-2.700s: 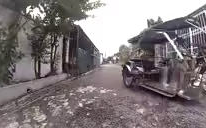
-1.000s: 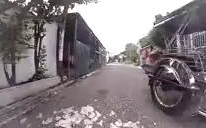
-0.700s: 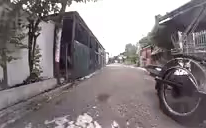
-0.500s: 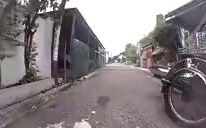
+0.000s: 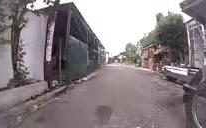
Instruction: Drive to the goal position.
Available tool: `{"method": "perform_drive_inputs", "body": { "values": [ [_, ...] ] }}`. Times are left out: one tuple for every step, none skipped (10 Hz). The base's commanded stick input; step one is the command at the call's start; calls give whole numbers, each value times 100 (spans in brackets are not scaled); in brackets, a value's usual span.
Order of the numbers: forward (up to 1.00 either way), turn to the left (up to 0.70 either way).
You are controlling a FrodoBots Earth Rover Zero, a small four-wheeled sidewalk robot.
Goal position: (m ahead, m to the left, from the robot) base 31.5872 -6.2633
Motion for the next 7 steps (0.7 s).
{"method": "perform_drive_inputs", "body": {
  "values": [
    [70, 0],
    [70, 0],
    [70, 0],
    [70, 0],
    [70, 0],
    [70, 0],
    [70, 0]
  ]
}}
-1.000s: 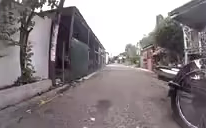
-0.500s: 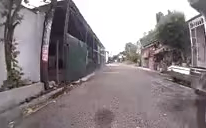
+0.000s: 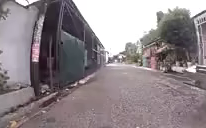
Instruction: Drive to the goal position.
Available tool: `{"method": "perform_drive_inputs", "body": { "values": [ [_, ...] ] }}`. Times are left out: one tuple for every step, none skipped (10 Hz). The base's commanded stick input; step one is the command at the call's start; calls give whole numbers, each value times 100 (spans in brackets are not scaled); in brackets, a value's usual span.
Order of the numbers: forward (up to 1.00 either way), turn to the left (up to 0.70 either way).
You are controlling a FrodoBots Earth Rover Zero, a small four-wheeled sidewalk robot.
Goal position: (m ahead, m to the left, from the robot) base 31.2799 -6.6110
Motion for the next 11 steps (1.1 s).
{"method": "perform_drive_inputs", "body": {
  "values": [
    [70, -2],
    [70, -3],
    [70, -13],
    [70, -32],
    [70, -34],
    [70, -24],
    [70, -4],
    [70, 0],
    [70, -3],
    [70, -26],
    [70, -34]
  ]
}}
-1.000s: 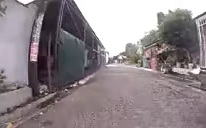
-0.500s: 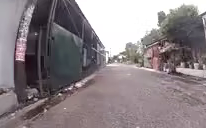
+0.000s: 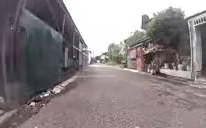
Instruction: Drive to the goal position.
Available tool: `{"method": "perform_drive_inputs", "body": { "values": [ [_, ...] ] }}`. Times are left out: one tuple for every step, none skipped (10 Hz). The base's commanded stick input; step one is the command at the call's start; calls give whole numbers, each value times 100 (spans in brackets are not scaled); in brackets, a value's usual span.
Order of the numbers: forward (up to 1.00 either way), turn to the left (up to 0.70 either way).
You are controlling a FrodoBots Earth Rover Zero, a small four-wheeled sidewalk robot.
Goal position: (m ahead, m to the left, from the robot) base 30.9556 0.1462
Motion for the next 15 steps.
{"method": "perform_drive_inputs", "body": {
  "values": [
    [70, -26],
    [70, 0],
    [70, 0],
    [70, 0],
    [70, 0],
    [70, 0],
    [70, 0],
    [70, 0],
    [70, 0],
    [70, 0],
    [70, 0],
    [70, 0],
    [70, 0],
    [74, 0],
    [85, 0]
  ]
}}
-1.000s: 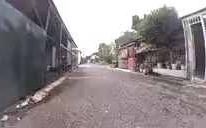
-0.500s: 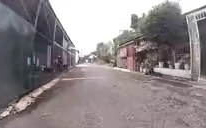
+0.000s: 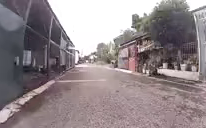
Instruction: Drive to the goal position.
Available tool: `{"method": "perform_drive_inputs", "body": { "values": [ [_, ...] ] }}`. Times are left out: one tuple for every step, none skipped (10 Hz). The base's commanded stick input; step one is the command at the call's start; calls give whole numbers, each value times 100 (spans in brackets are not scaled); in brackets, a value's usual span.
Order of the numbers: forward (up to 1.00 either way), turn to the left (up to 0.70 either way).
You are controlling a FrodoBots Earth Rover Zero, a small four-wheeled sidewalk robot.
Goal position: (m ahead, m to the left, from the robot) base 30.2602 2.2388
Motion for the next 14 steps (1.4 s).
{"method": "perform_drive_inputs", "body": {
  "values": [
    [89, 0],
    [100, 0],
    [100, 0],
    [100, 0],
    [100, 0],
    [100, 0],
    [100, 0],
    [100, 0],
    [100, 0],
    [100, 0],
    [100, 0],
    [100, 0],
    [100, 0],
    [100, 0]
  ]
}}
